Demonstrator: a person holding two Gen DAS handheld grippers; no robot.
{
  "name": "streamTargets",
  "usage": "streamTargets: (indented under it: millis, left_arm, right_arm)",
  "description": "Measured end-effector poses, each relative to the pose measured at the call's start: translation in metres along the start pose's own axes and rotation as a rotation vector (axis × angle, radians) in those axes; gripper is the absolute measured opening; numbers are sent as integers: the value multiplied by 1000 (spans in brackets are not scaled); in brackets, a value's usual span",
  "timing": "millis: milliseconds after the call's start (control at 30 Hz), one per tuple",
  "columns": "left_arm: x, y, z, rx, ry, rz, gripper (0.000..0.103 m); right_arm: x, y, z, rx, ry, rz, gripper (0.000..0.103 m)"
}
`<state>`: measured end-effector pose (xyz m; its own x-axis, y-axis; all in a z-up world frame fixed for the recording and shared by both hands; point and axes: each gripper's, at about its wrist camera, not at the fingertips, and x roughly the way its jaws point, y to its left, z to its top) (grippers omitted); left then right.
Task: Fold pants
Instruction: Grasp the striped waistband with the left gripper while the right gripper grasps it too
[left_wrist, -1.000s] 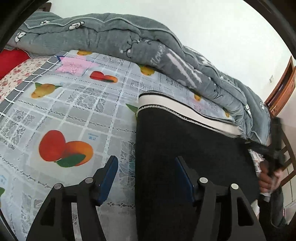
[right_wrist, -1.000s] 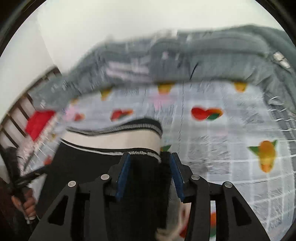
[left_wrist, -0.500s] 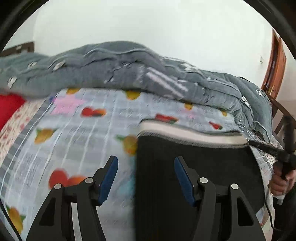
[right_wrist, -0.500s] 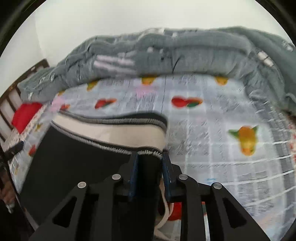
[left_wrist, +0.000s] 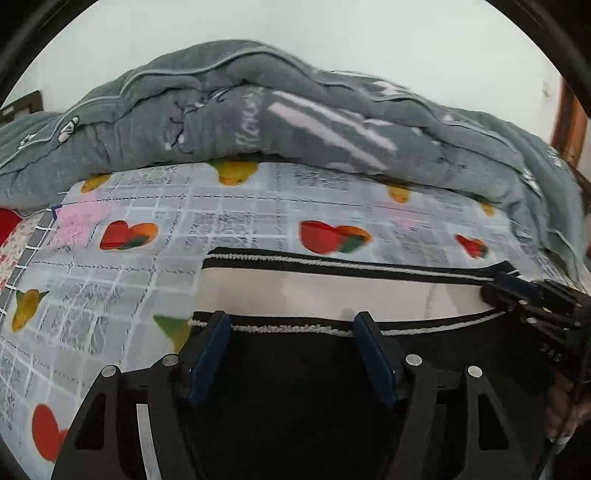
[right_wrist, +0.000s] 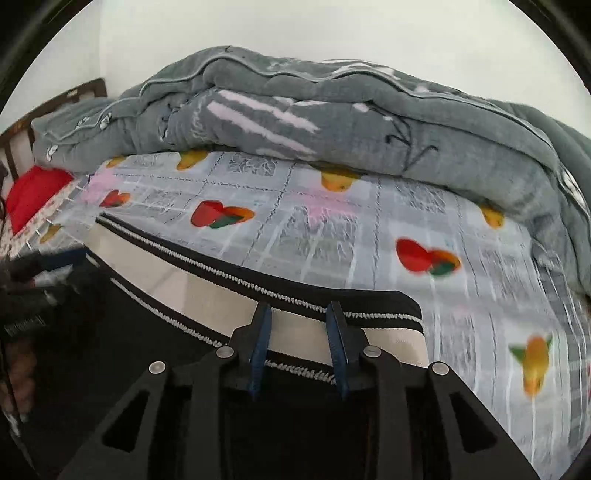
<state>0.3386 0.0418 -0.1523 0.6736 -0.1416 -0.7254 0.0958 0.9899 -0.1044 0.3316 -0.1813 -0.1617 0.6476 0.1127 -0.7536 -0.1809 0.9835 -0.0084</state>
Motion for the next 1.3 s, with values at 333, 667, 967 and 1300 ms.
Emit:
streamTargets:
  millis: [333,667,967,1300]
  left_arm:
    - [13,-6,-5,16,-37,44,73]
    - [12,-8,-7,20,-49,73,76]
    - [12,-6,-7,12,-50,76,78]
    - [15,-6,-7,13,-38,81,81]
  right_arm:
    - [10,-2,2,6,-59,4,30]
    - [7,-8,0,26,-72,48,31]
    - [3,-8,-3,29,-86,72,36]
    - [3,-8,-2,30,-88,96,41]
